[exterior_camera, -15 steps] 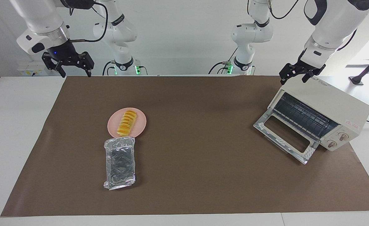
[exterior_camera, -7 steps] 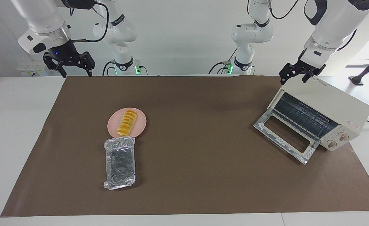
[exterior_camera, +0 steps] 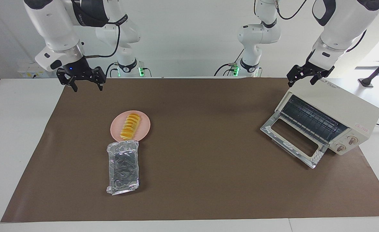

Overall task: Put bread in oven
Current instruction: 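Grasp the orange bread slices on the pink plate with the right gripper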

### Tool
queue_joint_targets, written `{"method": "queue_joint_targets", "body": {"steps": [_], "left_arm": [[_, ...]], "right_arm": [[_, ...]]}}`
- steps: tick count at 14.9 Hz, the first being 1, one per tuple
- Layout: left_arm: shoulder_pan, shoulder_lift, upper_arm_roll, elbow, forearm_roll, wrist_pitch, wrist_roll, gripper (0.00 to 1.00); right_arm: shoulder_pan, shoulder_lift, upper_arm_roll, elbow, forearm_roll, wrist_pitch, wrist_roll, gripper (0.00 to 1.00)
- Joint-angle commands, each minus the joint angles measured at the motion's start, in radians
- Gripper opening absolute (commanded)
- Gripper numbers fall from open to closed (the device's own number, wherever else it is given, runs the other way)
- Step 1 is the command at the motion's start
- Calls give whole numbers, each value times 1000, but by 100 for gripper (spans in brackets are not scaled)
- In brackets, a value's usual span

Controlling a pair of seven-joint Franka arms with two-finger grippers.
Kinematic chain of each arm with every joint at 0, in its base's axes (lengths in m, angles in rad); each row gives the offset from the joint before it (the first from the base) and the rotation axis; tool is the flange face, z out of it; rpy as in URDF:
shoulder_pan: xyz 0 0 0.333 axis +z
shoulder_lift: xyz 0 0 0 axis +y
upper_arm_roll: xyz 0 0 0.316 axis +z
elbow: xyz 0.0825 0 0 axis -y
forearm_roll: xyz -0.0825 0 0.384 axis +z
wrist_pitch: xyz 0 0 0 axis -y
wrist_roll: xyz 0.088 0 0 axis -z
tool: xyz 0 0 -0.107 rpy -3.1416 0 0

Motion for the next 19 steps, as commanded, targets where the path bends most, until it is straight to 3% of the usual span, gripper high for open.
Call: {"method": "queue_joint_targets", "body": {"steps": [1, 5, 8, 12, 19], "left_arm": [[4, -25, 1, -21, -5, -9, -6, 100], [4, -25, 1, -21, -6, -9, -8, 100], [4, -25, 1, -21, -5, -8, -8, 100], [2, -25, 1, -21, -5, -9, -8, 100], [4, -25, 1, -21, -5, -9, -8, 100]], "right_arm": [[27, -29, 4, -131, 15, 99, 68, 100], [88, 60, 7, -189, 15, 241, 172, 100], [118, 111, 7, -330, 15, 511, 192, 100], [116, 116, 7, -425, 15, 614, 183, 100], [124, 151, 7, -482, 14, 725, 164, 100]]}}
